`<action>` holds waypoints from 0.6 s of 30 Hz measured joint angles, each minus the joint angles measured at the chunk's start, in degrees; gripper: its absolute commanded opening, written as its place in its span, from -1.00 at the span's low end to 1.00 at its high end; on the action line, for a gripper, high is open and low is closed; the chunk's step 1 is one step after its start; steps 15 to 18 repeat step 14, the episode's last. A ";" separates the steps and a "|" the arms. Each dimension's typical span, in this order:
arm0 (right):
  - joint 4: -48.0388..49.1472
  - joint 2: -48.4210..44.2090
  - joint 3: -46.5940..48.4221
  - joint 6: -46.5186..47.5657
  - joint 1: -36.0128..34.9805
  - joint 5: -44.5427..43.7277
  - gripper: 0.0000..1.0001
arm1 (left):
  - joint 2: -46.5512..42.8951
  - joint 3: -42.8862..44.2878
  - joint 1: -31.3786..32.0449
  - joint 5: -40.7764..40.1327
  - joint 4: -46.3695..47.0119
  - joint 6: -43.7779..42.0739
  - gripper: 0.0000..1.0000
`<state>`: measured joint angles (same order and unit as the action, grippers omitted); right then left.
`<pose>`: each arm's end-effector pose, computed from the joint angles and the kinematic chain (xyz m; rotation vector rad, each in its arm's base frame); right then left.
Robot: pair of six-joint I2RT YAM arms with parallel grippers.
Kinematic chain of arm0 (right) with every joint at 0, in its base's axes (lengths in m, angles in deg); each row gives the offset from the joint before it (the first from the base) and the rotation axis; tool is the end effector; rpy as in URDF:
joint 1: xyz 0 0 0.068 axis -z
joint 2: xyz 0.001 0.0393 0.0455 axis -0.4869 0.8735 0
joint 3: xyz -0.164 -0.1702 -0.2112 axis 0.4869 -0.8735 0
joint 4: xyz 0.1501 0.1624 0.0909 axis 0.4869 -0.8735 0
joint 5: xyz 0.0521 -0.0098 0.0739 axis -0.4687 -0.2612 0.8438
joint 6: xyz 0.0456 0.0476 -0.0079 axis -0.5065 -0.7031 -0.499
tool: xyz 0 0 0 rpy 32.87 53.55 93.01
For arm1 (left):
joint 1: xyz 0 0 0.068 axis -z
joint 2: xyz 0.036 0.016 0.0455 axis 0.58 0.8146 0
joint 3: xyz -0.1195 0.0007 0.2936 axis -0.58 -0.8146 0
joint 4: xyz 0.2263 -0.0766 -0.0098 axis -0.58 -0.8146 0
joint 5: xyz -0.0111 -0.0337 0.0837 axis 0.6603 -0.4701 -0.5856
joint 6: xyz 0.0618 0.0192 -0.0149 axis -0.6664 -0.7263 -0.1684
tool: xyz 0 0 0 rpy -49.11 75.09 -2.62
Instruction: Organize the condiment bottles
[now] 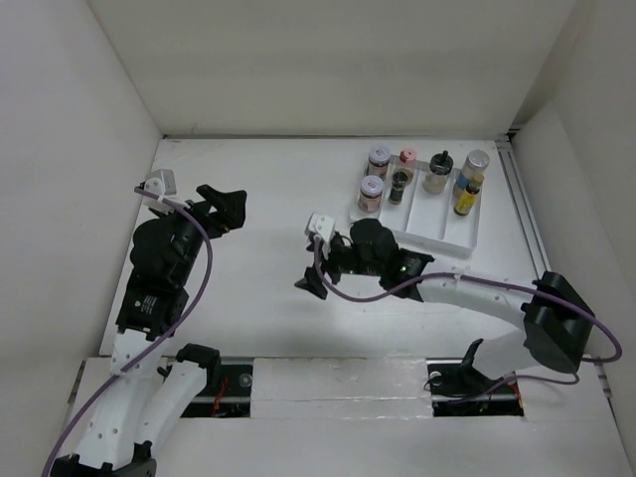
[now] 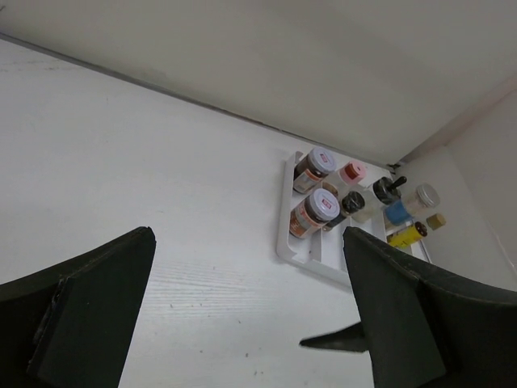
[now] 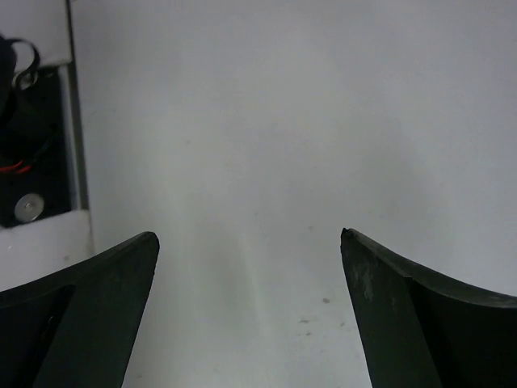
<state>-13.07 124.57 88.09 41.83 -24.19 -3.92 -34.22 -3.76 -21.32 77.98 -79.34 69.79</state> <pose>0.1761 0.2630 0.3312 -1.1588 1.5593 0.8379 0.0993 -0.0248 0.4205 -0.1773 1.4960 -0.5883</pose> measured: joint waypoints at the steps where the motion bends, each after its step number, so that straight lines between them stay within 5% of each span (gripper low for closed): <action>1: -0.17 -0.37 -1.44 -0.09 -1.25 0.48 1.00 | -0.33 0.00 0.00 0.00 0.00 0.07 0.98; 18: 0.37 6.08 -8.00 -2.82 -6.86 -2.12 1.00 | -3.61 -1.60 0.00 1.79 2.40 0.79 0.98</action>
